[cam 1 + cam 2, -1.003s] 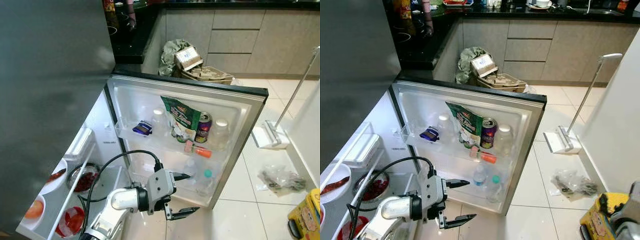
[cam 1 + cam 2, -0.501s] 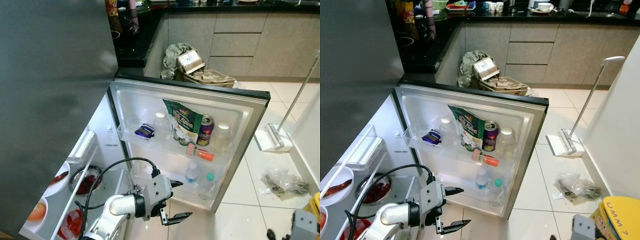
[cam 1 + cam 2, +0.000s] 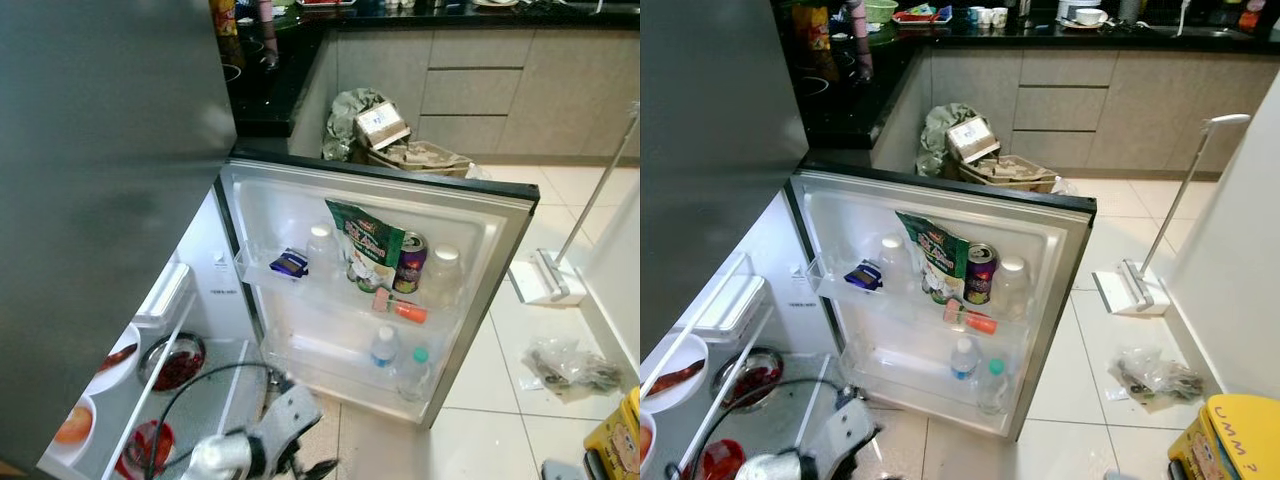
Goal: Restocking fridge
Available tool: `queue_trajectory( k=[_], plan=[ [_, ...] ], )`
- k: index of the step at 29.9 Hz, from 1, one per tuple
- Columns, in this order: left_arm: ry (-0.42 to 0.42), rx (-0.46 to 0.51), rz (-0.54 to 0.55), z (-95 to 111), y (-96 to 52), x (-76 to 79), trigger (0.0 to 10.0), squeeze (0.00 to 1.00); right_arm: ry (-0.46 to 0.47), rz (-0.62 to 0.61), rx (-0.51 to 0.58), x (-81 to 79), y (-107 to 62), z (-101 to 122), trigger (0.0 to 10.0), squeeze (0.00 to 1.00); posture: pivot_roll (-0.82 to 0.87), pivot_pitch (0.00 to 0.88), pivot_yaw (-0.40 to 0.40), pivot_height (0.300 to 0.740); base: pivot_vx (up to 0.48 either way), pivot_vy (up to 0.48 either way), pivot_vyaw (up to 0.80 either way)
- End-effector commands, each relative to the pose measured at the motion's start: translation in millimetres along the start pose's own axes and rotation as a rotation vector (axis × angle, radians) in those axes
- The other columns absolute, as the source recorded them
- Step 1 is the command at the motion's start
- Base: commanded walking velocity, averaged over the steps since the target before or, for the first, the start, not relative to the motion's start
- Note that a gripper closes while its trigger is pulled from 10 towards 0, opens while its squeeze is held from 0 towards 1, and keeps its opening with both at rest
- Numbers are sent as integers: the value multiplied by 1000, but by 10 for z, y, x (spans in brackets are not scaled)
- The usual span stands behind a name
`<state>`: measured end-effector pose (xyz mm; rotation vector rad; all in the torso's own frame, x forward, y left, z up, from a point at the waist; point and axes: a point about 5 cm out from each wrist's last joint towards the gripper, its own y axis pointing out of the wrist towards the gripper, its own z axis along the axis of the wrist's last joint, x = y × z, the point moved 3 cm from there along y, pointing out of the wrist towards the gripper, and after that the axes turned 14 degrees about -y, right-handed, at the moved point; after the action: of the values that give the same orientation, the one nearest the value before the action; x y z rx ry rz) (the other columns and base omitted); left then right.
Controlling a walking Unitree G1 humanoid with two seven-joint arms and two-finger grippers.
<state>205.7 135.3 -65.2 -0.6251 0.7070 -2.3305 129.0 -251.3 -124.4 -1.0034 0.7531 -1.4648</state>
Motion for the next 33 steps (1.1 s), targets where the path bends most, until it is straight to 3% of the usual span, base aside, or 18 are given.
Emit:
queue_trajectory(
  k=[1, 2, 5, 7, 8, 9, 10, 11, 13, 19, 24, 33],
  plan=[
    [-64, -51, 59, -156, 16, -9, 10000, 0, -45, 14, -11, -50, 5, -5, 10000, 0, 18, 0, -18, 740, 0, 0, 0],
    [-64, -51, 59, -156, 16, -9, 10000, 0, -45, 14, -11, -50, 5, -5, 10000, 0, 18, 0, -18, 740, 0, 0, 0],
    [-262, -186, 218, -649, -105, -27, 10000, 0, -191, 56, -23, -154, 17, 12, 10000, 0, 13, 0, -23, 740, 0, 0, 0],
    [-262, -186, 218, -649, -105, -27, 10000, 0, -191, 56, -23, -154, 17, 12, 10000, 0, 13, 0, -23, 740, 0, 0, 0],
    [-325, -208, 261, -766, -147, -17, 10000, 0, -217, 66, -23, -175, 20, 23, 10000, 0, 12, 0, -23, 740, 0, 0, 0],
    [-325, -208, 261, -766, -147, -17, 10000, 0, -217, 66, -23, -175, 20, 23, 10000, 0, 12, 0, -23, 740, 0, 0, 0],
    [-418, -228, 318, -915, -209, 7, 10000, 0, -242, 77, -23, -197, 24, 38, 10000, 0, 15, 0, -27, 740, 0, 0, 0],
    [-418, -228, 318, -915, -209, 7, 10000, 0, -242, 77, -23, -197, 24, 38, 10000, 0, 15, 0, -27, 740, 0, 0, 0],
    [-578, -270, 417, -1198, -318, 108, 10000, 0, -277, 96, -22, -243, 31, 67, 10000, 0, 12, 0, -24, 740, 0, 0, 0],
    [-614, -284, 474, -1286, -338, 153, 10000, 0, -308, 112, -22, -284, 35, 84, 10000, 0, 29, 0, -30, 740, 0, 0, 0],
    [-623, -256, 555, -1197, -322, 23, 10000, 0, -366, 129, -32, -313, 38, 92, 10000, 0, 36, 0, -31, 740, 0, 0, 0],
    [-598, -260, 535, -1113, -268, -13, 10000, 0, -380, 127, -22, -306, 49, 161, 10000, 0, 26, 0, -29, 740, 0, -53, 0]
  ],
)
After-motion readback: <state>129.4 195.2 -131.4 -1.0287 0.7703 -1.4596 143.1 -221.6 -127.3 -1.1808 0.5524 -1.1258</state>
